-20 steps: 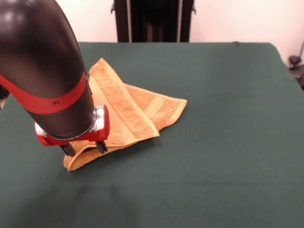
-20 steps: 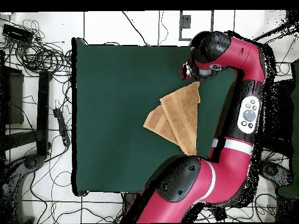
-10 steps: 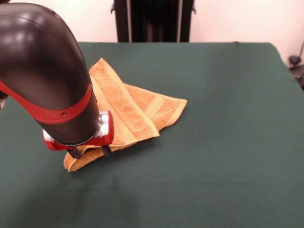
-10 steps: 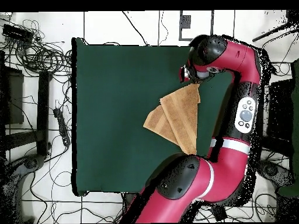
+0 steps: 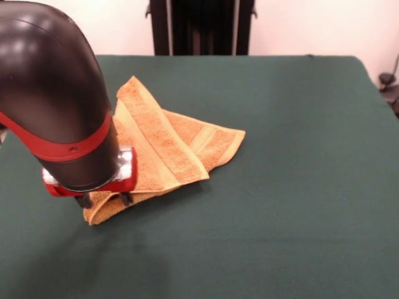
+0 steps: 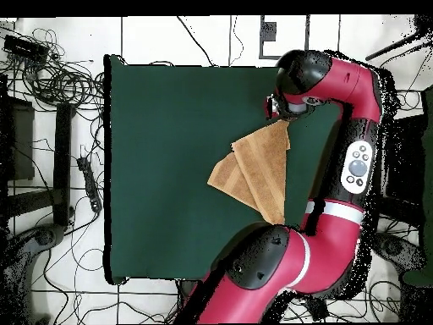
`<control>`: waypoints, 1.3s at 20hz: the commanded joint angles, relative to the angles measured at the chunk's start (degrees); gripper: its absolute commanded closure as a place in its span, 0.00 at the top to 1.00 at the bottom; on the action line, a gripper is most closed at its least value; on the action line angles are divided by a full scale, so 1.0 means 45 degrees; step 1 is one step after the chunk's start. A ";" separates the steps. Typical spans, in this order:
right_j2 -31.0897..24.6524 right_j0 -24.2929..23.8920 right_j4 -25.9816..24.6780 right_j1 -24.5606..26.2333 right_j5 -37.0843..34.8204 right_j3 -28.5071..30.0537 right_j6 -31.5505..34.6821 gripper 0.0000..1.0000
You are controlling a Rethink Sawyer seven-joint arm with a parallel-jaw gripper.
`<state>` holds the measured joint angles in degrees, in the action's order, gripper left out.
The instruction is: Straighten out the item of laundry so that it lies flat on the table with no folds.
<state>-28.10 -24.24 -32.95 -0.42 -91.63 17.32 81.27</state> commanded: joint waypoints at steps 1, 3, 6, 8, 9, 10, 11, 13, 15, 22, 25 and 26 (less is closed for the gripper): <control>-0.0758 -0.0017 -0.1284 -0.0224 -0.0987 -0.0261 -0.4879 1.00; -0.1057 -0.0167 -0.1611 -0.0199 -0.1175 -0.0503 -0.5448 1.00; -0.1348 -0.0360 -0.1872 -0.0121 -0.1097 -0.0572 -0.5822 1.00; -0.1541 -0.0414 -0.1993 -0.0067 -0.1097 -0.0622 -0.5827 1.00; -0.1549 -0.0420 -0.1941 -0.0050 -0.0979 -0.0556 -0.5718 1.00; -0.1498 -0.0457 -0.1747 -0.0026 -0.0784 -0.0389 -0.5505 1.00; -0.1264 -0.0530 -0.1348 -0.0027 -0.0420 0.0020 -0.5135 1.00; -0.0849 -0.0576 -0.0652 -0.0044 0.0428 0.0886 -0.4160 1.00; -0.0738 -0.0548 -0.0261 -0.0079 0.0732 0.1268 -0.3284 1.00; -0.0607 -0.0327 0.1187 -0.0206 0.1343 0.1720 -0.0429 1.00; -0.0345 -0.0024 0.1141 -0.0207 0.0753 0.1409 -0.0096 1.00; -0.0298 0.0072 0.1123 -0.0193 0.0607 0.1308 0.0019 1.00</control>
<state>-28.34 -27.90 -29.30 -0.44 -89.52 14.50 73.82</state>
